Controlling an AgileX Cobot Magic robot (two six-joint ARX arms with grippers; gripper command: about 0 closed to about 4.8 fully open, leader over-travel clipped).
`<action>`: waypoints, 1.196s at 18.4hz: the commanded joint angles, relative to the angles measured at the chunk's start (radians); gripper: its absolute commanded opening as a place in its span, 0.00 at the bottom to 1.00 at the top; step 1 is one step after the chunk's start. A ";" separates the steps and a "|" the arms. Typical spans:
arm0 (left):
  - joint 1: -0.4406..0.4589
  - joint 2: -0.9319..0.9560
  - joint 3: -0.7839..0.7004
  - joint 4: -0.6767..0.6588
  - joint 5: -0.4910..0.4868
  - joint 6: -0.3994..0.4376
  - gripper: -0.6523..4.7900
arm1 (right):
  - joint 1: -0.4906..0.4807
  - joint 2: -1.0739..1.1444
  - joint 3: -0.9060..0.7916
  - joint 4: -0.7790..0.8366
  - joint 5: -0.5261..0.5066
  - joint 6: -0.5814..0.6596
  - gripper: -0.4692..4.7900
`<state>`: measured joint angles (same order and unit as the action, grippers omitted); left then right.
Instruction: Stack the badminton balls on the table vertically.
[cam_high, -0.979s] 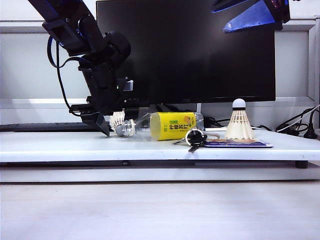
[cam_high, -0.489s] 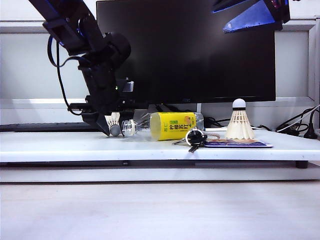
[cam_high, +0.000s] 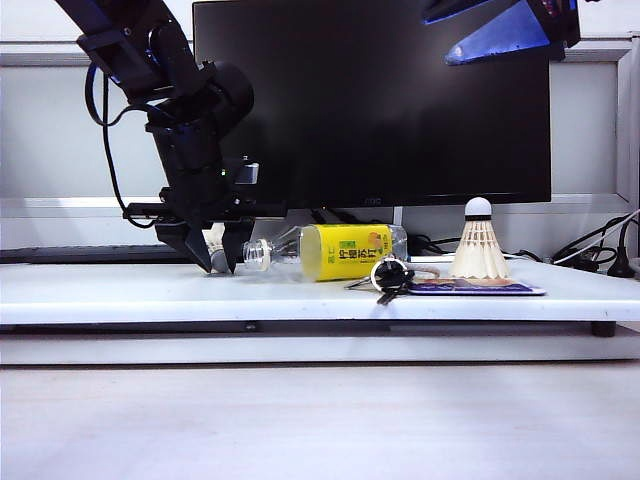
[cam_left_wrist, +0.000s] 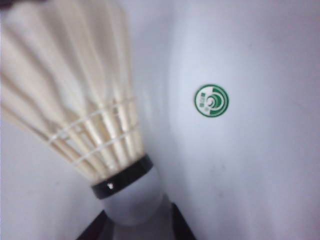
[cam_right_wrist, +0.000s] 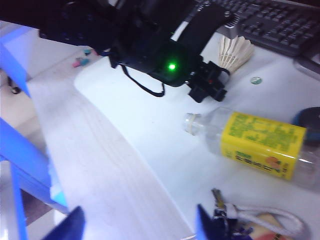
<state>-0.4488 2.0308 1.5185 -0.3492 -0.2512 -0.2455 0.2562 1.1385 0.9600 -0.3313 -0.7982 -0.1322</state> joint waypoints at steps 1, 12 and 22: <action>0.001 0.004 -0.002 -0.038 0.002 -0.023 0.39 | 0.001 -0.004 0.004 0.010 -0.016 0.002 0.58; 0.003 -0.030 -0.002 -0.054 0.004 -0.023 0.21 | 0.001 -0.004 0.004 0.010 -0.016 0.002 0.58; 0.003 -0.187 -0.002 -0.041 -0.036 -0.436 0.88 | 0.001 -0.004 0.004 0.010 -0.016 0.006 0.58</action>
<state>-0.4450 1.8446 1.5173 -0.4133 -0.2848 -0.5713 0.2562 1.1385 0.9600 -0.3313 -0.8078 -0.1314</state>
